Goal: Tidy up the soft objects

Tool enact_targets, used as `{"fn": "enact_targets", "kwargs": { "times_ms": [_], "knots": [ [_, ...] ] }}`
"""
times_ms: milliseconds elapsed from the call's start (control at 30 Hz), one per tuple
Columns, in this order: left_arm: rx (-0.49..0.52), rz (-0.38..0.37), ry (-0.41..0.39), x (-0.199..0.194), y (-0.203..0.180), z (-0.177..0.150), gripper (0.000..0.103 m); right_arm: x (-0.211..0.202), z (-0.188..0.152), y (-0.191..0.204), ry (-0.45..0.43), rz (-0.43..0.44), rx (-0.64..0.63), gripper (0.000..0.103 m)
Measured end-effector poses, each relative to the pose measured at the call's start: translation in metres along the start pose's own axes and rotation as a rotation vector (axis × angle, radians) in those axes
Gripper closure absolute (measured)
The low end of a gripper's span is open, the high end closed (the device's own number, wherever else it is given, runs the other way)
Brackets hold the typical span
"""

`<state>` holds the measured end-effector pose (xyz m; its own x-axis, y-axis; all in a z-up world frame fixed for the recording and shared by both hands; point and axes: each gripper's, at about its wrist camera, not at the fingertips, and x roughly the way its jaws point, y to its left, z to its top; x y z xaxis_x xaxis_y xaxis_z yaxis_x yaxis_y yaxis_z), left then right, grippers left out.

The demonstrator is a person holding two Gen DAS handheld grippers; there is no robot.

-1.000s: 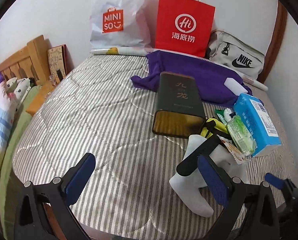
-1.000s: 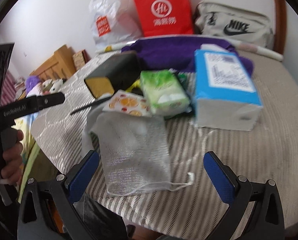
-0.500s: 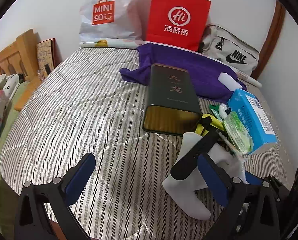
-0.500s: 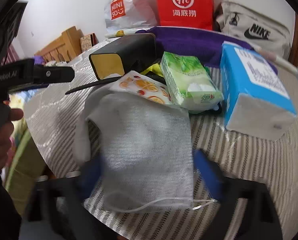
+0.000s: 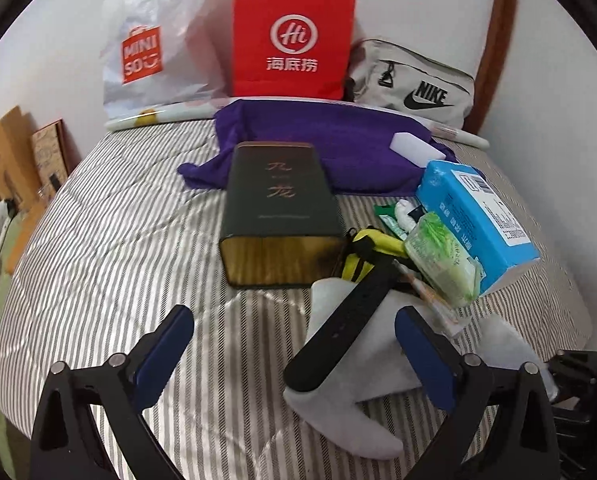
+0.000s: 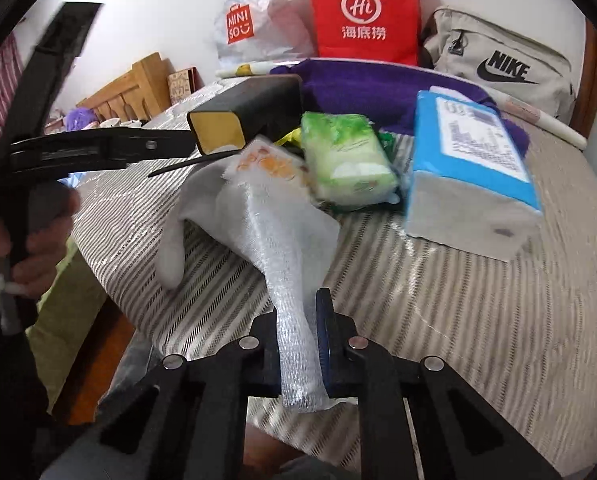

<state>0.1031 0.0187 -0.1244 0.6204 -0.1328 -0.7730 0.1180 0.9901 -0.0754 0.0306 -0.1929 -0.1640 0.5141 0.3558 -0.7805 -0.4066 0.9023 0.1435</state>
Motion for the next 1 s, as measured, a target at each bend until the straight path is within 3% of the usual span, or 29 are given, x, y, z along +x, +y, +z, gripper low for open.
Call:
{"fn": "enact_targets", "kwargs": {
  "times_ms": [67, 133, 233, 300, 333, 567, 633, 700, 833, 867, 900, 1000],
  "knots": [
    [0.022, 0.006, 0.014, 0.005, -0.003, 0.001, 0.011, -0.007, -0.002, -0.005, -0.014, -0.022, -0.001, 0.091],
    [0.049, 0.011, 0.033, 0.010, -0.007, 0.001, 0.023, -0.013, -0.004, -0.011, -0.022, -0.035, -0.002, 0.091],
    [0.058, -0.033, 0.067, 0.017, -0.006, -0.003, 0.047, -0.015, -0.004, -0.022, -0.022, -0.069, 0.014, 0.091],
    [0.055, -0.073, 0.078, 0.016, -0.005, -0.006, 0.073, -0.013, -0.004, -0.031, -0.020, -0.079, 0.031, 0.091],
    [0.062, -0.084, 0.082, 0.013, -0.005, -0.008, 0.077, -0.012, -0.004, -0.035, -0.022, -0.085, 0.041, 0.091],
    [0.094, -0.093, 0.101, 0.009, 0.000, -0.013, 0.077, -0.004, -0.005, -0.047, -0.015, -0.076, 0.082, 0.091],
    [0.102, -0.113, 0.094, 0.013, 0.000, -0.011, 0.067, -0.002, -0.006, -0.047, -0.011, -0.068, 0.085, 0.091],
    [0.108, -0.122, 0.096, 0.019, 0.001, -0.009, 0.049, 0.000, -0.007, -0.047, -0.007, -0.065, 0.086, 0.091],
    [0.105, -0.142, 0.094, 0.025, 0.005, -0.007, 0.049, 0.005, -0.006, -0.045, 0.009, -0.063, 0.087, 0.091],
    [0.105, -0.156, 0.092, 0.024, 0.006, -0.008, 0.057, 0.006, -0.006, -0.045, 0.012, -0.060, 0.086, 0.091],
    [0.107, -0.164, 0.095, 0.024, 0.007, -0.009, 0.070, 0.008, -0.006, -0.045, 0.015, -0.063, 0.085, 0.091],
    [0.114, -0.203, 0.099, 0.020, 0.008, -0.015, 0.084, 0.009, -0.005, -0.045, 0.017, -0.065, 0.084, 0.091]
  ]
}}
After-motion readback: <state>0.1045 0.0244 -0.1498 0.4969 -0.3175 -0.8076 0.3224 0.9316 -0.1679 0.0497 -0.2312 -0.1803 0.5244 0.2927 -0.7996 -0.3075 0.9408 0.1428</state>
